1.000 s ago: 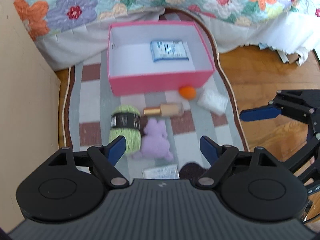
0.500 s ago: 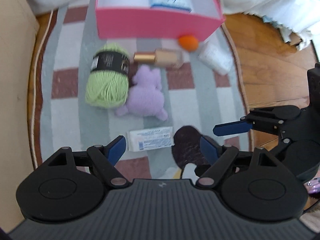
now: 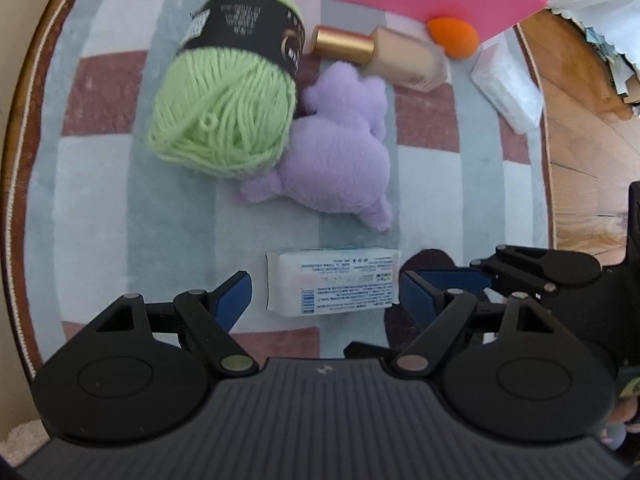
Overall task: Organize objects
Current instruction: 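Move the left tool back and close on the white packet, then carry the white packet with the left tool into the pink box beside the wipes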
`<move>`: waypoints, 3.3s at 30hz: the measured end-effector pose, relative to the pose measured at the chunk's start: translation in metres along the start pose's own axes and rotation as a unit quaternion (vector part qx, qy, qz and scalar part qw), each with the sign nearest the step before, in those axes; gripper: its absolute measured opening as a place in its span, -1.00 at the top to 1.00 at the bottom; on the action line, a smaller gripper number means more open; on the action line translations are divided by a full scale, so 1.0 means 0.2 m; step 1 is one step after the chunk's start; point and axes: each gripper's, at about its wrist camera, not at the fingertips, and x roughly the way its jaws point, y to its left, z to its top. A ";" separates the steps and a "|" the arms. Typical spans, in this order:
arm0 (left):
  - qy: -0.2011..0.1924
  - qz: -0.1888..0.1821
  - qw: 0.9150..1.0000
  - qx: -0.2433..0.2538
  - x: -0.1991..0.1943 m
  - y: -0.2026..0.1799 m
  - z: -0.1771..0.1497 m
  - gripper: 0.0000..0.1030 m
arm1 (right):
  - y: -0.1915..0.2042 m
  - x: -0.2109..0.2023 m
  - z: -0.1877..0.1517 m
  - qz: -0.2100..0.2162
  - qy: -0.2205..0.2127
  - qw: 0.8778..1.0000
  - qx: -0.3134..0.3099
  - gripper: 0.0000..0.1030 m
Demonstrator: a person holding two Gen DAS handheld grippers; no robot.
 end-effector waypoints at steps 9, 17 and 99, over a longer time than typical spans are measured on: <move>-0.006 -0.013 1.000 -0.022 0.11 0.03 -0.05 -0.44 | 0.01 0.09 -0.03 -0.008 0.000 1.000 -0.001 -0.60; -0.041 -0.020 0.999 -0.024 0.12 0.02 -0.13 -0.02 | 0.10 0.11 -0.06 -0.056 -0.026 0.996 -0.058 -0.12; -0.127 -0.138 0.981 -0.041 0.27 -0.49 1.26 0.04 | -0.49 -0.27 1.22 -0.247 -0.125 0.958 -0.068 -0.01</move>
